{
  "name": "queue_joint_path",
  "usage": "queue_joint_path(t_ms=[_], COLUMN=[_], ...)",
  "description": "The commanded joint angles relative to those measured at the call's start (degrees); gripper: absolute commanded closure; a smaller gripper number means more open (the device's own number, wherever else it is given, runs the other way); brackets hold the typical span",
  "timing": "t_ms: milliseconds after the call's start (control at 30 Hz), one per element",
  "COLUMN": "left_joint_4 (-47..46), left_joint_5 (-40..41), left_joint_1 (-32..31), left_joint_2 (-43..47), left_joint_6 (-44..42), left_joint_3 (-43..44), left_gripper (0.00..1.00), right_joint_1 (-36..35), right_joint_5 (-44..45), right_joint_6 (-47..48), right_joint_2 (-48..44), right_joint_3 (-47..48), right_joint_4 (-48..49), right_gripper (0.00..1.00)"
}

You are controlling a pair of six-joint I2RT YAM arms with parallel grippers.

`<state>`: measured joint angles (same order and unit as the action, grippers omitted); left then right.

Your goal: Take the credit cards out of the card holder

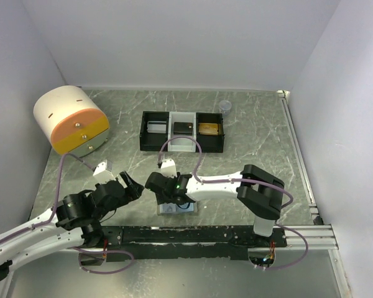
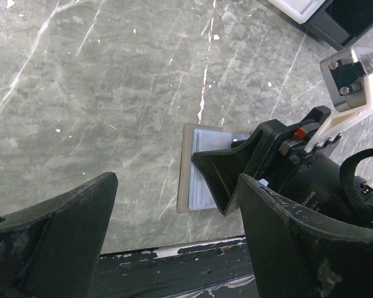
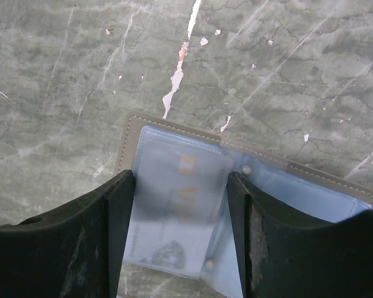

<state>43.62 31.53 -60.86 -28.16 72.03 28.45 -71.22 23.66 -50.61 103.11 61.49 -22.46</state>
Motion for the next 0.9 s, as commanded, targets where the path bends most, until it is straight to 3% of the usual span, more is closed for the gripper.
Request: queue_joint_path(t_ms=[0, 367, 533, 867], left_joint_4=[-0.7, -10.2, -17.8, -32.8], left_joint_5=[0.4, -5.5, -10.0, -19.5], left_joint_1=[-0.1, -0.2, -0.1, -0.1], left_joint_2=[-0.5, -7.9, -9.5, -11.3], left_joint_6=[-0.6, -6.1, -8.7, -8.5], left_joint_3=[0.0, -0.9, -2.8, -10.0], left_gripper=[0.10, 0.09, 0.10, 0.24], right_joint_1=[0.1, 6.0, 7.3, 8.9], right_joint_5=[-1.5, -16.4, -18.5, -21.1], right_joint_6=[-0.4, -1.1, -1.4, -2.5], right_joint_2=[0.8, -6.5, -7.6, -9.1], right_joint_3=[-2.0, -14.4, -16.5, -20.0], right_joint_4=[0.3, 17.1, 19.1, 22.9], right_gripper=[0.45, 0.50, 0.49, 0.49])
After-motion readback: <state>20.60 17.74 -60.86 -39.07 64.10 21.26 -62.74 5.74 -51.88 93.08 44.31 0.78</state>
